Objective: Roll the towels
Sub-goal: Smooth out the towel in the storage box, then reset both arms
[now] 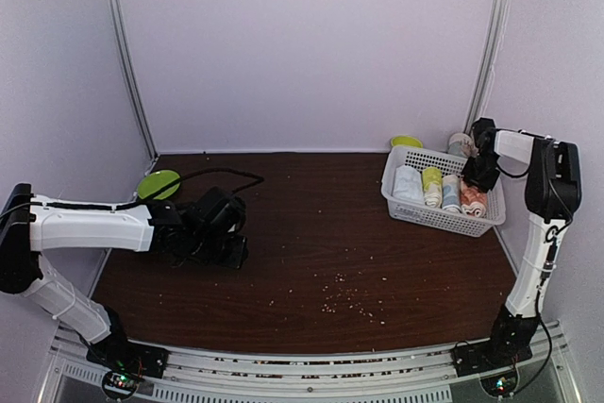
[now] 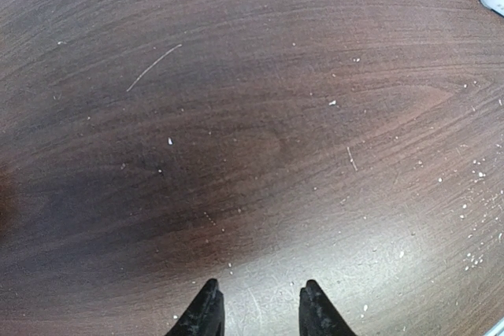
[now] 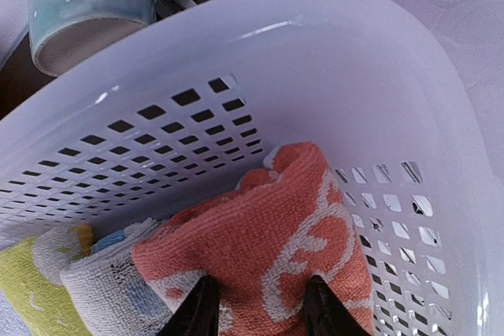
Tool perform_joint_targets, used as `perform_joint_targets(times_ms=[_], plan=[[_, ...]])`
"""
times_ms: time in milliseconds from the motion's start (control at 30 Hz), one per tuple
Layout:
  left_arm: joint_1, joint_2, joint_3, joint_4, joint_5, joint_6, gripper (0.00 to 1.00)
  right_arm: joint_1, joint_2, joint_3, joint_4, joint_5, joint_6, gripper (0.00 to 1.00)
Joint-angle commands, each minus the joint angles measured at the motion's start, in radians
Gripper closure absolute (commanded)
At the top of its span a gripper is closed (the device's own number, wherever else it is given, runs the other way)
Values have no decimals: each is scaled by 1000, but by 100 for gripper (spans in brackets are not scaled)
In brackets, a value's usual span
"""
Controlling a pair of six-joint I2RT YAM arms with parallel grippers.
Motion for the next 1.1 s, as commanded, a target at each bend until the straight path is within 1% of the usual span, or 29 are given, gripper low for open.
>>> perform_joint_targets(times_ms=[0,167,367,467,533,600,633,667,700,767,800,867,967,1067], plan=[[-2,-10,20,-3,-10,-2,66,-1,-77,10,9,-11,25,59],[-2,-52,7,0,-19,3,66,10,-227,-3,8,14,28,50],[-2,-148,-35,7,-44,2,66,69,-435,-61,18,31,4,48],[-2,-214,-47,6,-69,12,64,138,-581,-138,43,59,-2,48],[-2,-266,-46,9,-81,37,62,217,-699,-207,87,101,-31,48],[-1,-335,-58,53,-74,82,60,318,-814,-270,126,139,-68,48],[-1,-375,-67,74,-77,96,51,364,-871,-304,137,154,-78,48],[0,-410,-72,88,-90,96,38,411,-920,-332,145,163,-92,48],[7,-440,-80,97,-100,99,30,452,-973,-365,155,176,-104,48],[30,-486,-85,112,-95,104,17,533,-1066,-431,171,205,-125,48],[47,-501,-86,116,-85,106,13,563,-1106,-461,171,224,-136,47],[95,-520,-81,115,-50,107,8,615,-1169,-508,153,257,-149,47],[164,-536,-71,113,-6,105,7,682,-1215,-572,119,314,-162,47],[209,-547,-56,120,-7,114,5,711,-1252,-653,123,331,-153,47]])
